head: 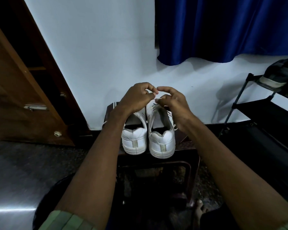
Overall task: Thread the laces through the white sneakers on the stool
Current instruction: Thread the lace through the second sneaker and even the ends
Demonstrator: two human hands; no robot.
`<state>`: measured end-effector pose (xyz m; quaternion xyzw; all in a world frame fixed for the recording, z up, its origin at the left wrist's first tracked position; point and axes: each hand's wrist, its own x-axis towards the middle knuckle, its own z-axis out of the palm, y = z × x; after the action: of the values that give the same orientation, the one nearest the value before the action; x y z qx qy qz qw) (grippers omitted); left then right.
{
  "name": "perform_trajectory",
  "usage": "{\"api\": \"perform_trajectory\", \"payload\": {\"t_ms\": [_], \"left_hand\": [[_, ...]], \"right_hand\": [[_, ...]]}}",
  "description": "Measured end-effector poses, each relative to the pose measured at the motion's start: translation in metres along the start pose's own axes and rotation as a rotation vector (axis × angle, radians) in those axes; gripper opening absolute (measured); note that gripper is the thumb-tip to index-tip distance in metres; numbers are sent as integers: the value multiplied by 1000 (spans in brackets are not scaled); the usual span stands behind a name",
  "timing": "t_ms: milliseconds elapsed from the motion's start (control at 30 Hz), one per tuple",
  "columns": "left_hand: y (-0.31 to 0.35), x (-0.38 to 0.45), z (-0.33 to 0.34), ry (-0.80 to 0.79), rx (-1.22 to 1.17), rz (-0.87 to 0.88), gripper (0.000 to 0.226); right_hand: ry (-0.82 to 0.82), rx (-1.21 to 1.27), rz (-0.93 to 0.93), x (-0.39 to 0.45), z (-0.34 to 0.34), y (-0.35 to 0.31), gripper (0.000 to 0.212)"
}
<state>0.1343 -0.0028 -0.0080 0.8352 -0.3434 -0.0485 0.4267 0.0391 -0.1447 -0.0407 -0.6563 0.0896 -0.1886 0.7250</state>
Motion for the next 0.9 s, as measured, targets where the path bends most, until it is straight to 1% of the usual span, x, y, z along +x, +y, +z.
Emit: {"api": "perform_trajectory", "payload": {"t_ms": [33,100,133,167,200,233,267,333,367,433,467,500,567,600,633,667,700,733,767,800,833,867,900], "left_hand": [[-4,1,0,19,72,-2,10],[-12,3,-1,59,192,-14,22],[-14,4,-2,73,226,-18,28],[-15,4,-2,74,243,-20,33],[-14,3,-2,70,241,-14,36],[-13,4,-1,64,225,0,37],[-11,4,1,59,208,21,36],[-8,5,5,54,188,60,34],[-7,6,8,55,186,70,33],[-7,7,12,67,192,65,33],[-7,7,12,71,199,61,34],[-8,7,12,69,205,58,35],[-10,8,9,60,203,50,37],[-10,7,7,62,195,43,38],[-10,7,4,63,180,35,39],[-10,6,1,54,162,30,39],[-10,5,0,38,144,31,38],[-8,4,-1,18,127,39,38],[-6,2,-1,-9,116,44,38],[-4,2,0,-42,101,42,39],[-2,1,2,-77,88,32,42],[-1,0,5,-100,82,19,44],[1,0,8,-107,92,9,46]], "right_hand": [[98,86,31,1,-2,-2,35],[345,196,79,6,-10,-1,25],[443,159,74,10,-17,3,21],[479,69,59,12,-23,8,15],[450,-56,43,14,-27,13,10],[372,-178,19,14,-30,15,6],[275,-297,-13,13,-30,16,7],[99,-455,-124,12,-28,14,14],[43,-527,-203,13,-27,14,15],[14,-641,-332,13,-24,14,8],[34,-630,-348,13,-24,15,13],[78,-529,-317,13,-23,15,21],[263,-132,-135,14,-22,12,29],[388,56,-59,18,-25,11,30],[507,146,-14,22,-29,11,29],[587,82,38,25,-34,13,24],[624,-98,75,27,-39,15,15],[593,-331,108,24,-42,19,18],[525,-536,86,20,-43,23,37],[429,-648,0,18,-40,24,53],[332,-700,-115,16,-35,23,61],[228,-695,-244,17,-31,23,59],[139,-698,-344,18,-27,21,49]]}}
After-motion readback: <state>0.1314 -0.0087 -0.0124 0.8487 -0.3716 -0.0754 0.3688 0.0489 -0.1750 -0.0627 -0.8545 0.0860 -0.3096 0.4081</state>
